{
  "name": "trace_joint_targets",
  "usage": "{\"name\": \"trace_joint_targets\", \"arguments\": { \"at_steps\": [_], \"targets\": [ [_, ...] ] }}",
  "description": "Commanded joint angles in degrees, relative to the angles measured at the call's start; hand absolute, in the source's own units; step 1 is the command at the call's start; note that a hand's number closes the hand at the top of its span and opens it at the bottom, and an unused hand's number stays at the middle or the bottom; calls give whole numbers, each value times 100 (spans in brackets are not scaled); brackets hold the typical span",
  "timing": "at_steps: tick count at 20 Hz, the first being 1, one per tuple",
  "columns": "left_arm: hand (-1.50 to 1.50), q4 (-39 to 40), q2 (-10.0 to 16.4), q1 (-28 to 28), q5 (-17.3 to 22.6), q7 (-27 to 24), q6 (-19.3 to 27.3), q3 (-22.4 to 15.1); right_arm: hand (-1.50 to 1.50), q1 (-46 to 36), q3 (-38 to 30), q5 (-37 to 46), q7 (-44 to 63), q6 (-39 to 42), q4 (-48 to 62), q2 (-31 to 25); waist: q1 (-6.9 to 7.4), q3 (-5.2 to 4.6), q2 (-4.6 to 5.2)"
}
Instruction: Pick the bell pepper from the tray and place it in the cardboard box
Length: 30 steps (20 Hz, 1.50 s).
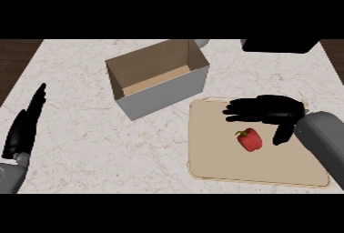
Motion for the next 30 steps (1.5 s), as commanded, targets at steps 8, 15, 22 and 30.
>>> {"name": "trace_joint_targets", "arguments": {
  "at_steps": [8,15,22,30],
  "targets": [
    [0,-293,-108,495,-104,-65,-27,158,-150,-192,92,152,-1382,-187,849,386,-92,-3,-46],
    [0,-340,-2,246,-108,241,-149,297,-150,31,303,-66,-1701,-170,403,232,-167,-2,-60],
    [0,-480,-165,442,-330,224,-77,324,-150,71,549,355,-1145,-313,31,15,-192,-9,-64],
    [0,-178,-316,515,-547,-130,-253,648,-150,259,394,861,-331,-419,151,637,-194,-11,-62]
  ]
}}
